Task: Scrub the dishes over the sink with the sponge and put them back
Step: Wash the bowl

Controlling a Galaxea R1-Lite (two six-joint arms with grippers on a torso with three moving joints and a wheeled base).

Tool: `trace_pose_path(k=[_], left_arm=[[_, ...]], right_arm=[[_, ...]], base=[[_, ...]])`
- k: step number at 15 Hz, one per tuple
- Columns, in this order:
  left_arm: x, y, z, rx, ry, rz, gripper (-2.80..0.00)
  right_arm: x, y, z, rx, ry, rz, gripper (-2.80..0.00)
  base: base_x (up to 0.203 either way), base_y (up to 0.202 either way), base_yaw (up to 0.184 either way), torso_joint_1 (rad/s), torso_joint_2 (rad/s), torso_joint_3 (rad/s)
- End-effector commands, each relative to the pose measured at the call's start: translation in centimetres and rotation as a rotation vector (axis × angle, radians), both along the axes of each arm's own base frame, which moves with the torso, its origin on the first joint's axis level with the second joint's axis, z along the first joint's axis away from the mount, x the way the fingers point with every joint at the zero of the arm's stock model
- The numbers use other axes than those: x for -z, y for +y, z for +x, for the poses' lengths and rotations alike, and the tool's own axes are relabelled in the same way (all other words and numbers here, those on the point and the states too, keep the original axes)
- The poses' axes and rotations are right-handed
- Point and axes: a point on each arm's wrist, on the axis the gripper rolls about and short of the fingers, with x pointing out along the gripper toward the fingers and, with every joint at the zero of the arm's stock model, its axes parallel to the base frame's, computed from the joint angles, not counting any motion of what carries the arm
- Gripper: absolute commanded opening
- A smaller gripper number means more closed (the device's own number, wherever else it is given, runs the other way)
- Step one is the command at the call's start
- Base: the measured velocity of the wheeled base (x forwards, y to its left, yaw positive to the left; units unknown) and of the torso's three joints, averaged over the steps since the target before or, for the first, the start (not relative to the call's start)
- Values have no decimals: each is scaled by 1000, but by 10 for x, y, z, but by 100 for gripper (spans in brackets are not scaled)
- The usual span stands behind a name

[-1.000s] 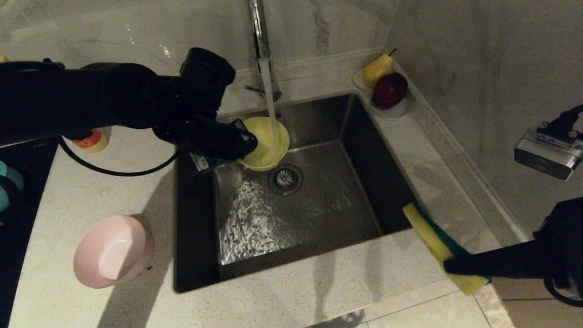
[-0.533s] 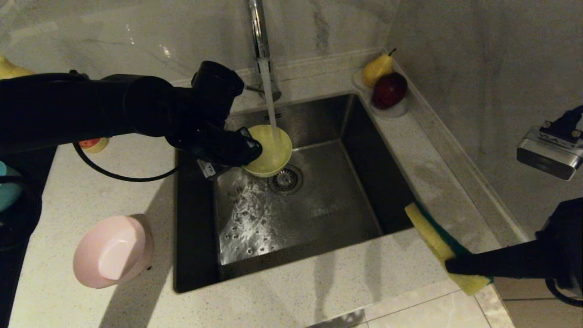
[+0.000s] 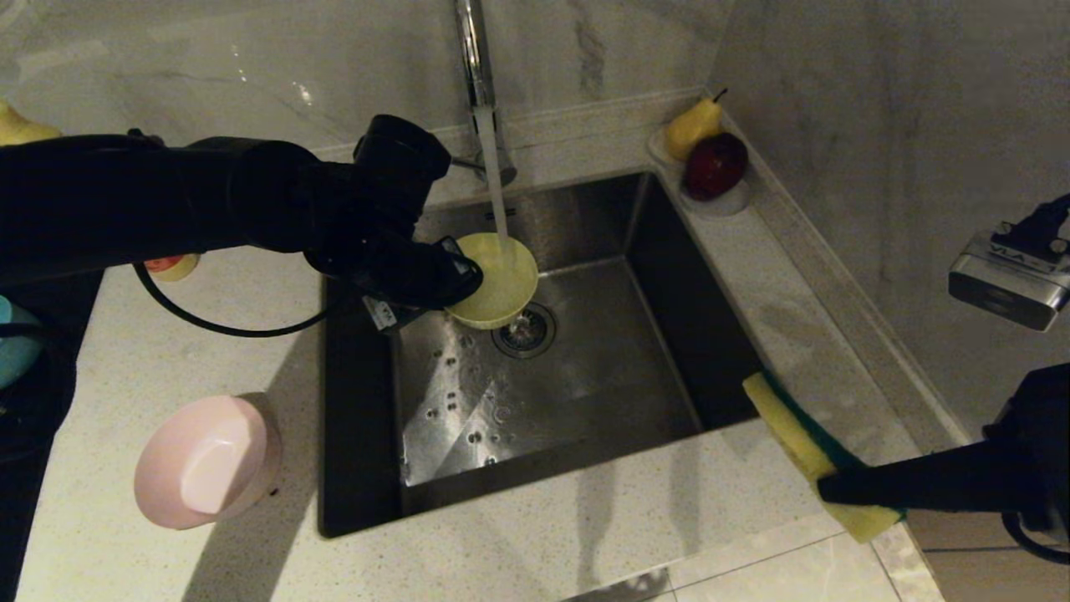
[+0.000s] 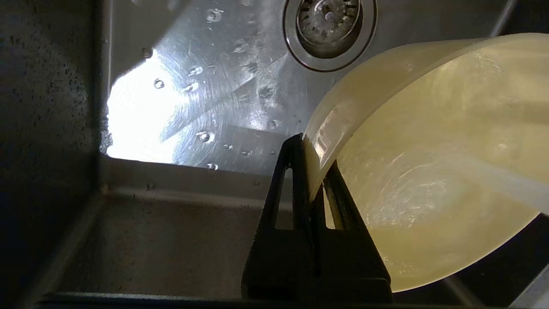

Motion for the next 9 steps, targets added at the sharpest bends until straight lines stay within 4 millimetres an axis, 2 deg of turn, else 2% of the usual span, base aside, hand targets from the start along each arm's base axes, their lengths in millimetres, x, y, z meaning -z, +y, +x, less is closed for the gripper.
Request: trace_pose_path(k=[1,5,9], left_arm=[[-5,3,-5,-6,-6,-6,-280],[-25,16,-30,-22,-42,0,-280],[-53,37,-52,-168,-175,131,-280]], right_arm=[[1,0,0,1,7,0,-280],[2,1,1,-1,9,-2,-280],[1,0,0,-2,-1,7,-280]], base=[[0,0,0,0,0,0],[0,0,0,0,0,0],[0,0,0,0,0,0]])
